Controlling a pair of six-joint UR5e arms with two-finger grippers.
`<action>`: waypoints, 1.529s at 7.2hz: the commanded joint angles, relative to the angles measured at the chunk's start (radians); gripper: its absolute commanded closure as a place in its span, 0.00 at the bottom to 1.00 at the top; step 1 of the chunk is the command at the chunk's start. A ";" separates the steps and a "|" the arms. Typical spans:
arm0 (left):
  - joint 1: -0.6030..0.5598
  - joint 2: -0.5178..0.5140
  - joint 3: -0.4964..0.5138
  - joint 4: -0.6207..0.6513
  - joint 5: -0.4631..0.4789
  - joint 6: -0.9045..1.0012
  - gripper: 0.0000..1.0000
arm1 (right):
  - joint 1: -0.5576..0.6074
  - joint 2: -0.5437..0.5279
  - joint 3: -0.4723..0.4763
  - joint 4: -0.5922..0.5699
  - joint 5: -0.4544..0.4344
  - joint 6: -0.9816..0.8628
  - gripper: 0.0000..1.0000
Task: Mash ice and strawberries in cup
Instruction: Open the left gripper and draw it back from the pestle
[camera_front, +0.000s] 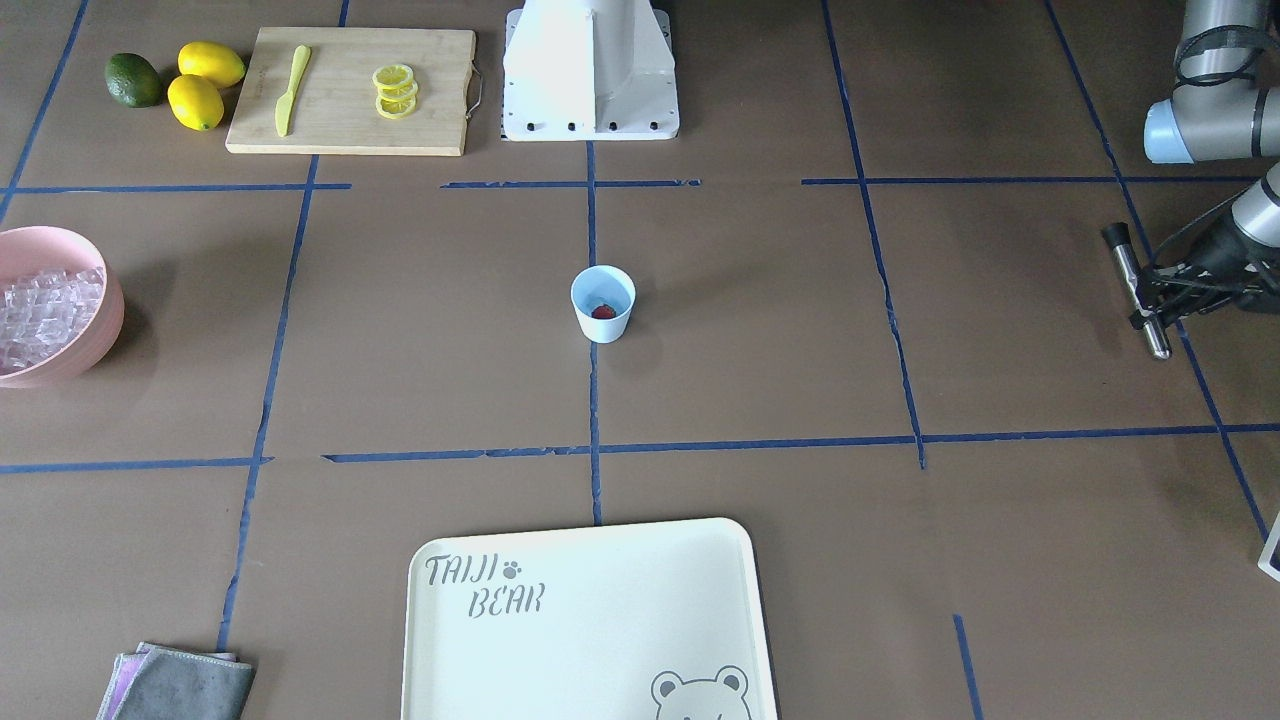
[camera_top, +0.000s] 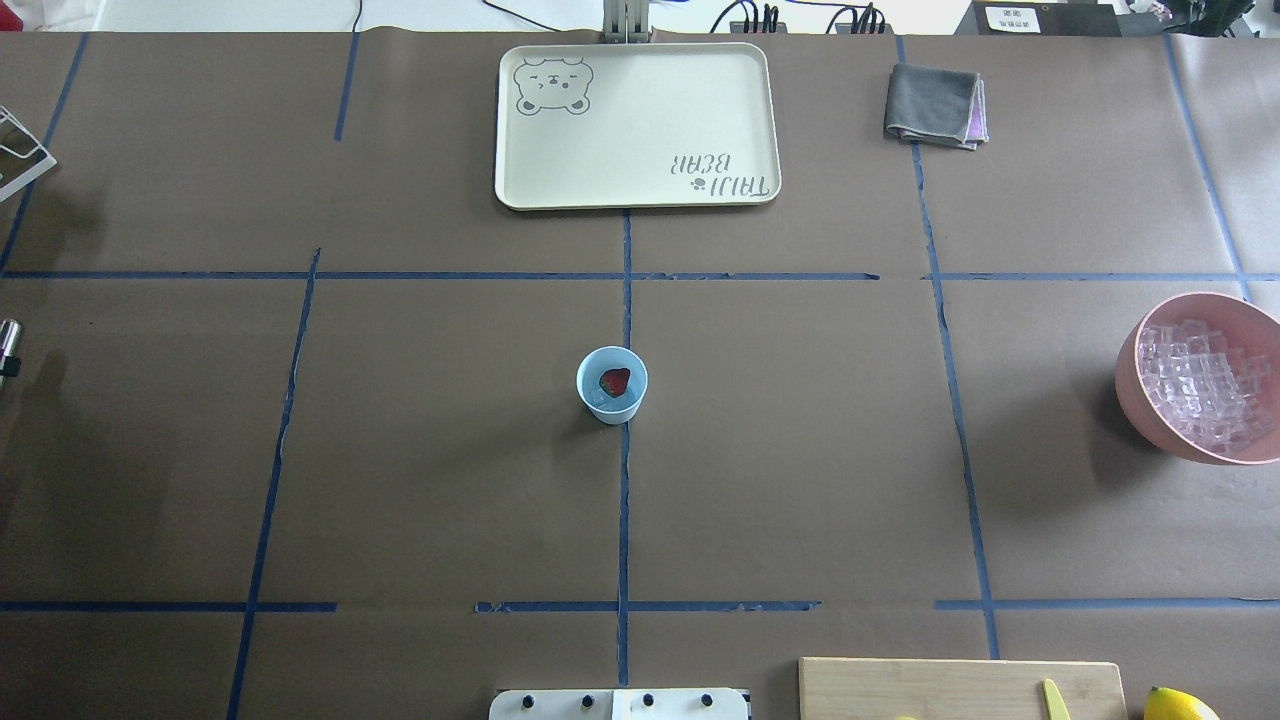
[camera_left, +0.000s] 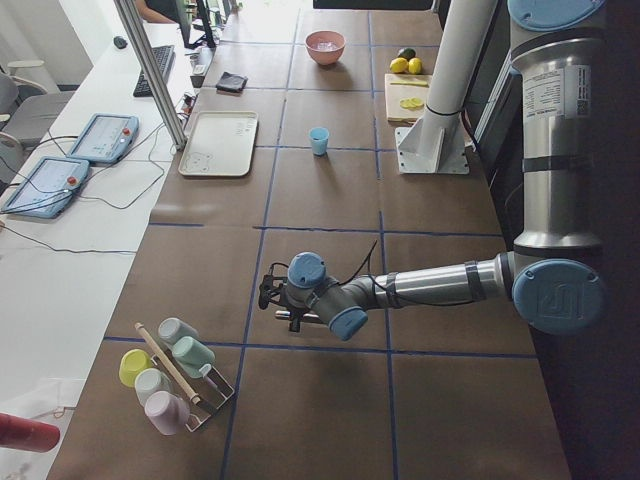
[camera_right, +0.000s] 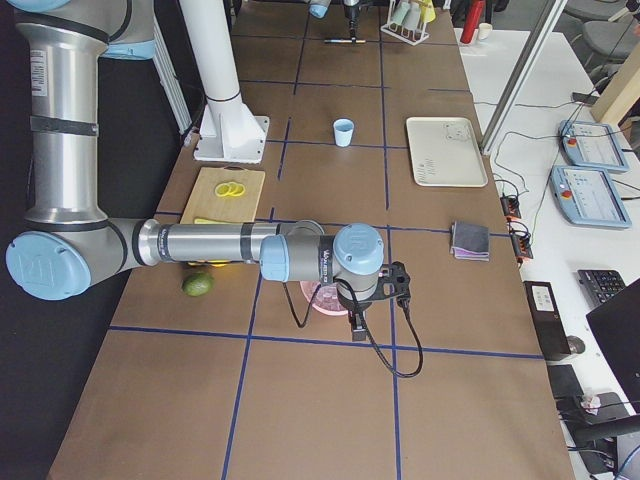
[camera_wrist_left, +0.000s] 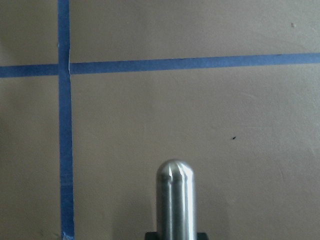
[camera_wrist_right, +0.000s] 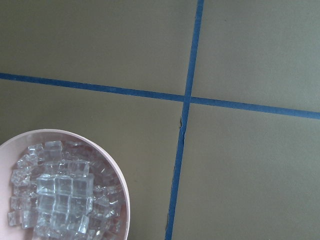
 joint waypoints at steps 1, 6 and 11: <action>-0.002 -0.007 0.001 0.000 0.001 0.003 0.00 | 0.000 0.008 0.001 -0.001 0.000 0.000 0.00; -0.170 -0.013 -0.074 0.342 -0.169 0.375 0.00 | 0.002 0.005 0.004 -0.001 0.006 0.001 0.00; -0.485 -0.026 -0.282 0.989 -0.191 0.876 0.00 | 0.002 0.008 0.002 0.001 0.008 0.003 0.00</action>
